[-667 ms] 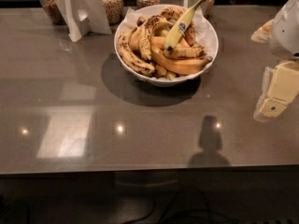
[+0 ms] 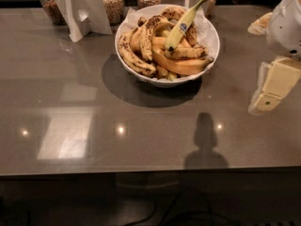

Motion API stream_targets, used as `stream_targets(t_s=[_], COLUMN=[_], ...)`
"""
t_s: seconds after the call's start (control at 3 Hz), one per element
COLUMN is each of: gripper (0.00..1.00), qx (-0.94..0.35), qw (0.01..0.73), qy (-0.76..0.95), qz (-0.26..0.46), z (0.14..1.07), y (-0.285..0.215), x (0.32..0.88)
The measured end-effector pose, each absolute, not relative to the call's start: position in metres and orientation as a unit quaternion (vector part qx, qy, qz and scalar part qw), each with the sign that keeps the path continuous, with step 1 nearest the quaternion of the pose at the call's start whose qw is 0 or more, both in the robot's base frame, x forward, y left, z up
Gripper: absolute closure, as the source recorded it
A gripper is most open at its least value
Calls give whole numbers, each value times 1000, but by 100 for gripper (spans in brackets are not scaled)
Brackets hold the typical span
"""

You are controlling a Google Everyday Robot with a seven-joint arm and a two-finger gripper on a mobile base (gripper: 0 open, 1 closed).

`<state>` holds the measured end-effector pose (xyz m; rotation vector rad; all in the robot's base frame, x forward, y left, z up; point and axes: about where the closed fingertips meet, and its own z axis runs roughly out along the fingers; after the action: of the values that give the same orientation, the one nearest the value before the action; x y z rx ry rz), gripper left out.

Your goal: Pick banana from white bowl

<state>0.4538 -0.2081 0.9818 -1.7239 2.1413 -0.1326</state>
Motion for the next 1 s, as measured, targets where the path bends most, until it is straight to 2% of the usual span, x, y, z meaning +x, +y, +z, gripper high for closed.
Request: stream_targets(t_s=[0.67, 1.0], gripper=[0, 0], qx=[-670, -711], qw=[308, 331], qy=[670, 612], qz=[-84, -99], z=[1008, 1017], y=[-170, -158], x=[522, 556])
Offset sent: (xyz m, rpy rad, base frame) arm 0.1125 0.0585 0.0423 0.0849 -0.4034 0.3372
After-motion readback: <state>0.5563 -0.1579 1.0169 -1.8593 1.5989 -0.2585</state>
